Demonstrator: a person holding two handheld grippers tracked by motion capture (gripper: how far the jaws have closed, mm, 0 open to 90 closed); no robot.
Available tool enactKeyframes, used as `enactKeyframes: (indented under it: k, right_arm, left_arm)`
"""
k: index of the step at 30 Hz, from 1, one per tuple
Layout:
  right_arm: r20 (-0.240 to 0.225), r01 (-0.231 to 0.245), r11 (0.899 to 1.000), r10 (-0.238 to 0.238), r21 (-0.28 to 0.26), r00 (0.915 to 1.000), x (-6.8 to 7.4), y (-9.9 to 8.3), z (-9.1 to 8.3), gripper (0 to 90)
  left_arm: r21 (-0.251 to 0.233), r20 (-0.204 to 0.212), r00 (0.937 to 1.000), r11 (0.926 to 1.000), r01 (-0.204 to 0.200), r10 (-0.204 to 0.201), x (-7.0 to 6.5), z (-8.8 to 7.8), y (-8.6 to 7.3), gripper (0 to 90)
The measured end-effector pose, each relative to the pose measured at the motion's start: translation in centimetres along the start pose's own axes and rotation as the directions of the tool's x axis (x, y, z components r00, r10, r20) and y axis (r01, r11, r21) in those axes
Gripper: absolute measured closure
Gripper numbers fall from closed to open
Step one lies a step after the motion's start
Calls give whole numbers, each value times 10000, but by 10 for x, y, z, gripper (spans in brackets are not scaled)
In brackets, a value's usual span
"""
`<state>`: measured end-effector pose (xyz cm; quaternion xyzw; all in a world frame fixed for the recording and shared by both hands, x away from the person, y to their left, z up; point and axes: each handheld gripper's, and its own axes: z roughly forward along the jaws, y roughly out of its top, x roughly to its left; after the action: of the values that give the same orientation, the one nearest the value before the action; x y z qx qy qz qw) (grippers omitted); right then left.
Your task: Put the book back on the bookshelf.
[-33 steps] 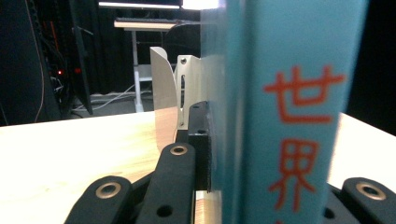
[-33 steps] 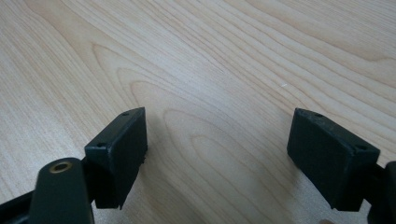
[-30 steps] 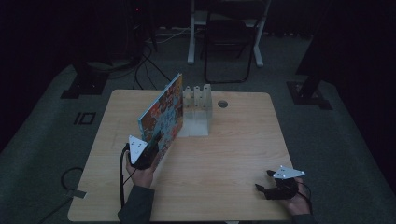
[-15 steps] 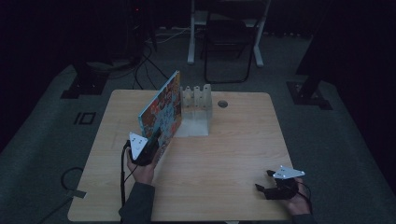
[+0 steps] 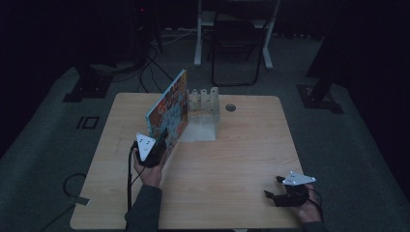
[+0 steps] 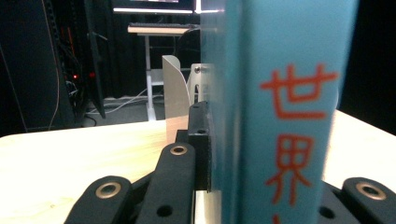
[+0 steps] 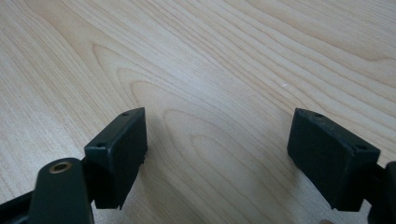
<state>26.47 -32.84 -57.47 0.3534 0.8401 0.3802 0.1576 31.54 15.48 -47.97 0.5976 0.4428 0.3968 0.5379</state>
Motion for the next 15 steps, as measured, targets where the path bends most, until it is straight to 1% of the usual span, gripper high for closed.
enactKeyframes:
  k: [8,12,15]
  right_arm:
    - [-6,13,10000,-13,-3,10000,0,0,0,193]
    - [-24,-1,10000,1,-5,10000,0,0,0,193]
    - [-23,5,10000,-5,-4,10000,0,0,0,193]
  left_arm:
    - [-29,-76,10000,10000,-28,28,-3,6,0,809]
    - [-52,-79,9999,9999,-119,118,-4,9,-2,809]
    - [-89,-105,9999,9999,-61,60,-5,12,-3,809]
